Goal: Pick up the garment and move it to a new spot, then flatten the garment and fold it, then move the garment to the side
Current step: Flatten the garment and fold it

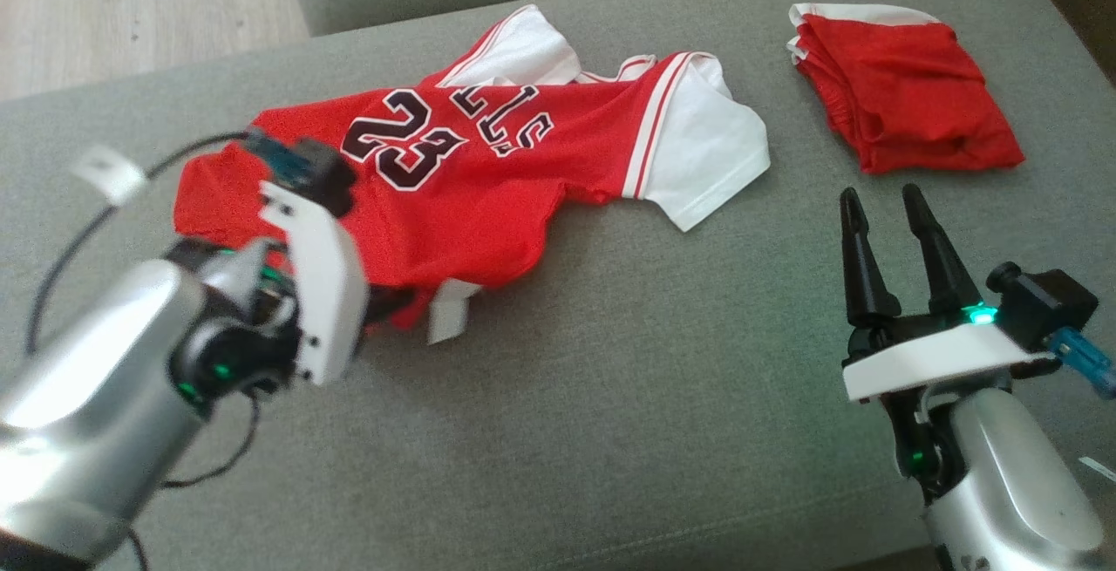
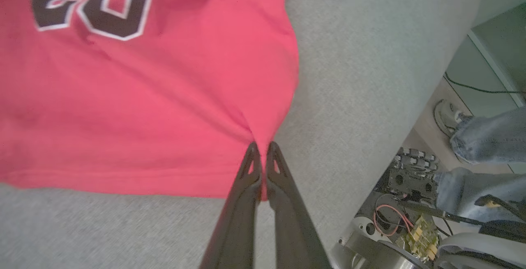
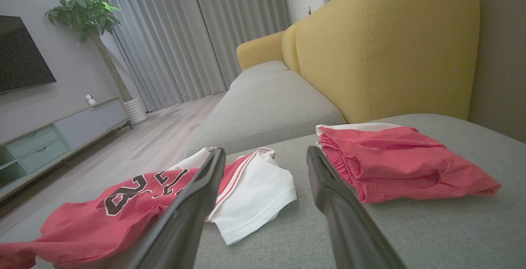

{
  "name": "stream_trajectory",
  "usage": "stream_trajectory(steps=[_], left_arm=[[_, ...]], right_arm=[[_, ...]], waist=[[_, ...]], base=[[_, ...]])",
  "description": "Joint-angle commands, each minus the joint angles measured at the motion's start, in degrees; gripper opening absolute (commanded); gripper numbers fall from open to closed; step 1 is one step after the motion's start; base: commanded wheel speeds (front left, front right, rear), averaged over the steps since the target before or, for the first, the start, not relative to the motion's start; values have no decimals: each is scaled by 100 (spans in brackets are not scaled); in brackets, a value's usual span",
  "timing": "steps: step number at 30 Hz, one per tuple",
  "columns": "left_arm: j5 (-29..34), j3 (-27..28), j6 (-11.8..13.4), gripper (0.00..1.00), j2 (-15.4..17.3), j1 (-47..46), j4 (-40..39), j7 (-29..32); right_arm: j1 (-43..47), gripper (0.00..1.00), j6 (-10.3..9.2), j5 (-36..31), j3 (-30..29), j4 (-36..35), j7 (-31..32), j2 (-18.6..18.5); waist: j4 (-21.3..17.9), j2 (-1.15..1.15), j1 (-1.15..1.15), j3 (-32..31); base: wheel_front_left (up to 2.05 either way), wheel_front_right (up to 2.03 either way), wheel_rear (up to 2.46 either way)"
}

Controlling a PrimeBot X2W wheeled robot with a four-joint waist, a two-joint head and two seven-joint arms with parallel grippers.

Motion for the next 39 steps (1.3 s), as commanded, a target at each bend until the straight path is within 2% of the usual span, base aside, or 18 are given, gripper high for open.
stream_trajectory(steps=[1,3,4,5,6,7,15,20,23,31,35,39], left_arm=[[-3,412,107,0,333,-252,-195,17],[-181,574,279,0,417,-197,-157,63],[-284,662,352,3,434,-170,-64,66],[-381,745,407,13,438,-148,66,52],[-481,830,436,27,421,-126,225,13],[-646,1016,479,100,348,-96,583,-169],[-79,1181,298,100,263,-405,1486,-1444],[180,1121,206,100,205,-382,1353,-1981],[184,1138,297,100,159,-156,1043,-2204],[-278,953,624,100,124,822,382,-1728],[-567,930,564,100,52,892,356,-1428],[-548,903,532,100,20,771,490,-1372]], right_arm=[[-124,100,-4,-32,116,-150,-62,-56],[-169,100,-4,-22,176,-132,-62,-60],[-200,100,-4,-13,216,-120,-62,-61],[-240,100,-4,-1,254,-116,-62,-61],[-282,100,-4,13,296,-112,-62,-61],[-355,100,-4,41,376,-108,-62,-57],[-348,100,-4,72,305,-82,-62,-132],[-231,100,-4,59,294,-63,-62,-105],[-159,100,-4,48,275,-40,-62,-102],[-76,100,-4,9,215,-28,-62,-95],[-171,100,-4,9,257,-11,-62,-88],[-241,100,-4,31,336,-12,-62,-87]], waist=[[-4,0,0,29],[-39,0,0,83],[-66,0,0,125],[-97,0,0,177],[-132,0,0,227],[-209,0,0,315],[-201,0,0,347],[23,0,0,154],[191,0,0,59],[559,0,0,-18],[566,0,0,29],[490,0,0,100]], base=[[0,0,0],[0,0,0],[0,0,0],[0,0,0],[0,0,0],[0,0,0],[0,0,0],[0,0,0],[0,0,0],[0,0,0],[0,0,0],[0,0,0]])
